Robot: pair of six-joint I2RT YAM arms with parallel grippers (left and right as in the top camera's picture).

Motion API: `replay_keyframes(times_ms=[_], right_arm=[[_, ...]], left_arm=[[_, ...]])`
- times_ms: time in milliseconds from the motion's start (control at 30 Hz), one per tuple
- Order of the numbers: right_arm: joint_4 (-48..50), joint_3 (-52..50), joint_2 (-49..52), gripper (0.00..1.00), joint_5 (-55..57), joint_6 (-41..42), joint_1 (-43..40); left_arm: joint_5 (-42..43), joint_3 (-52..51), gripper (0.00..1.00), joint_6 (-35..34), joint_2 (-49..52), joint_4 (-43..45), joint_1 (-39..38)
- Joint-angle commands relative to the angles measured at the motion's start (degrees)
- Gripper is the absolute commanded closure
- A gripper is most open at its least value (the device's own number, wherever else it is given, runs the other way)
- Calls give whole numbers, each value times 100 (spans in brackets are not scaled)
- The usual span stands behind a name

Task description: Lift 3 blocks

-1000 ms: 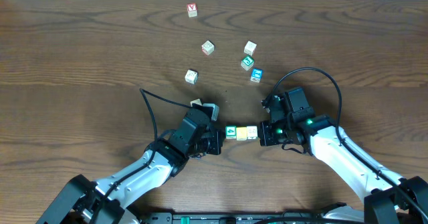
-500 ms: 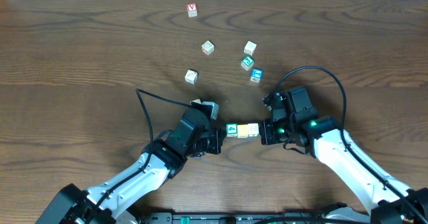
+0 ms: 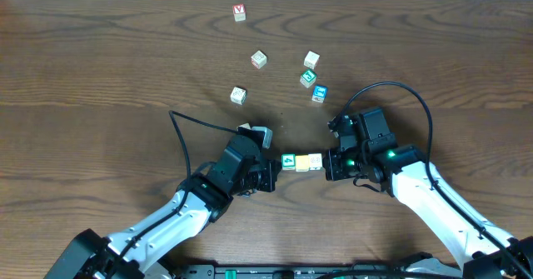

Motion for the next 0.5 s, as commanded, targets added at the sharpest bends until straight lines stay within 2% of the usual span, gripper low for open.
replay_keyframes(times_ms=[0,467], right_arm=[[15,181,-90,99,-752,-114,131],[-304,444,-90,99,-752,-203,131]], left_arm=[[435,57,93,33,-197,120,-90],[457,57,93,28,-260,116,-90]])
